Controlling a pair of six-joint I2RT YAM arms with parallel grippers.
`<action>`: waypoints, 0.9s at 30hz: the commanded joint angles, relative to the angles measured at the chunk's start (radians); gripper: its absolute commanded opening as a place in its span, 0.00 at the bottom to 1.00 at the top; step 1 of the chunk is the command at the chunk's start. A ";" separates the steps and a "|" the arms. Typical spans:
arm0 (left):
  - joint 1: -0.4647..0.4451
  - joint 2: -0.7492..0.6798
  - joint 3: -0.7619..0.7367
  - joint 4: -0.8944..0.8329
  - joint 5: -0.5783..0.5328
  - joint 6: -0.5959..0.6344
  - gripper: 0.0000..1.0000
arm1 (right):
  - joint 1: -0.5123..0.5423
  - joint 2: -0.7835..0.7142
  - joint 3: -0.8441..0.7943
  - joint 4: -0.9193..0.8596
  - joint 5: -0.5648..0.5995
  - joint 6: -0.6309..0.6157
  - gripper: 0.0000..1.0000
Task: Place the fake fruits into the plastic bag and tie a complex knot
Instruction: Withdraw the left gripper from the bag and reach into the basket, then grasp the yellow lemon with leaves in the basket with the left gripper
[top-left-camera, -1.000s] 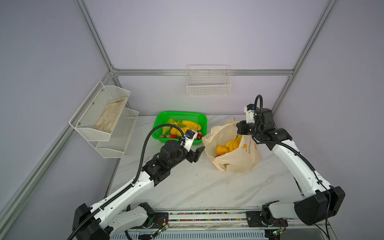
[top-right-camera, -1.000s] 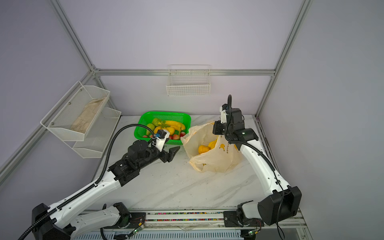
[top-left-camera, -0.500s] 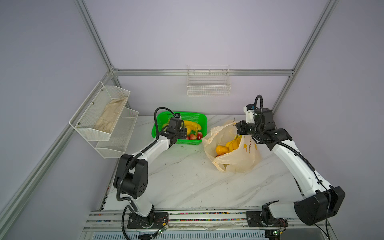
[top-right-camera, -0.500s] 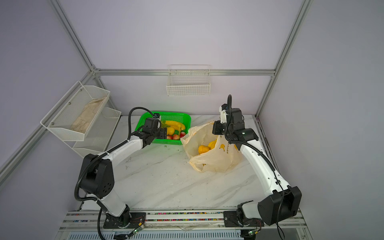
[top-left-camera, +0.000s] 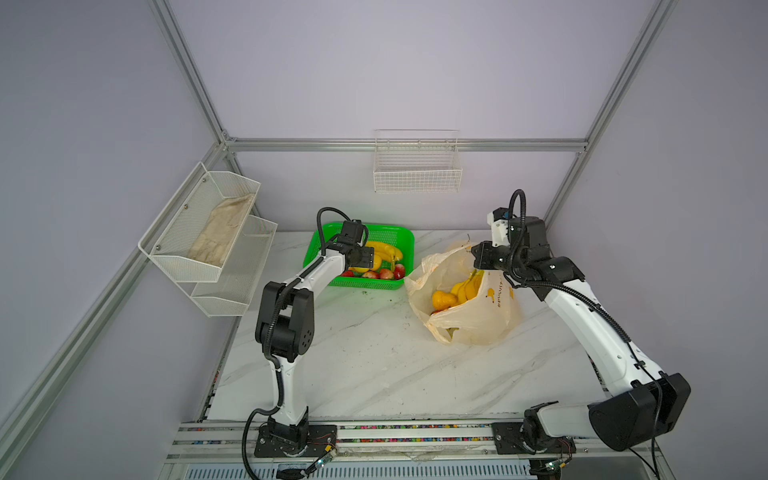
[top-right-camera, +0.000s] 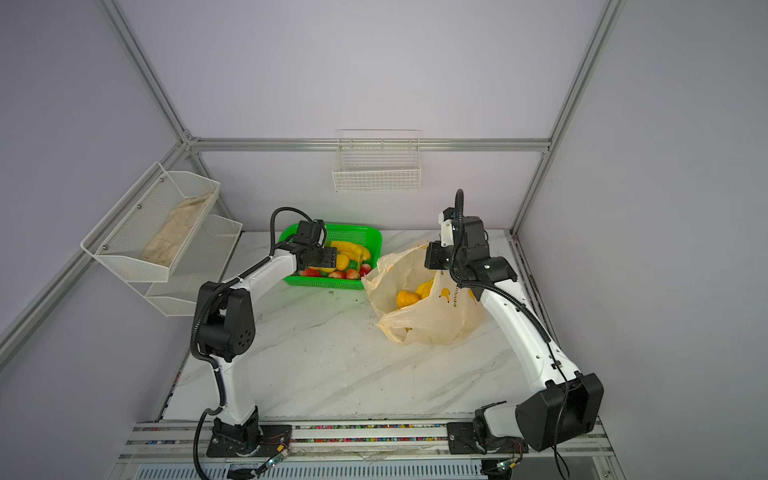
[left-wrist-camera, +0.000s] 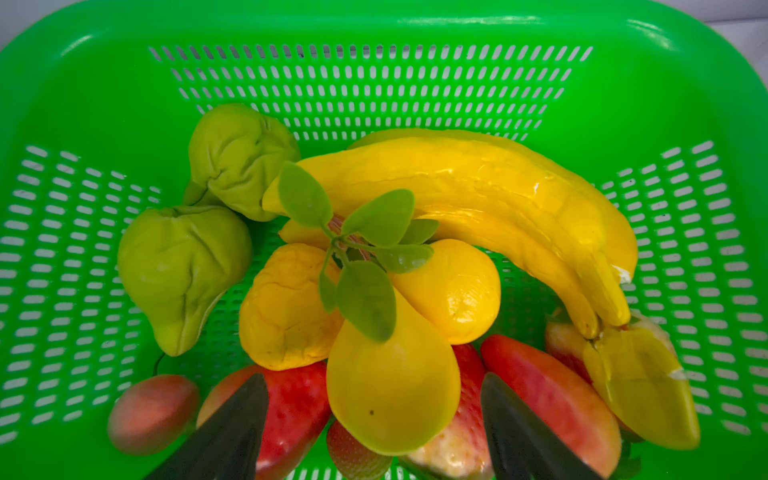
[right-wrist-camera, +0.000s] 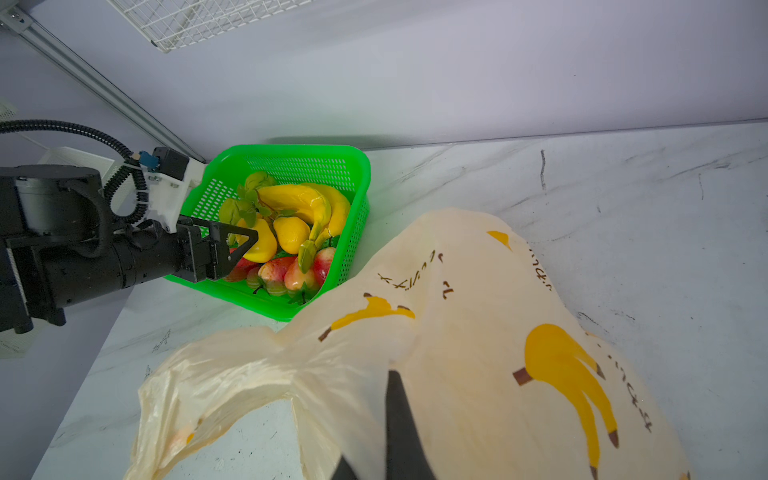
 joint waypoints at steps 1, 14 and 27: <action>0.004 0.020 0.092 -0.031 0.033 -0.003 0.78 | -0.003 -0.015 0.001 0.008 -0.005 -0.007 0.00; 0.006 0.125 0.177 -0.036 0.037 0.017 0.72 | -0.003 -0.018 0.008 0.000 -0.006 -0.008 0.00; 0.006 -0.014 0.138 -0.030 0.024 0.038 0.55 | -0.002 -0.015 0.007 0.002 -0.008 -0.008 0.00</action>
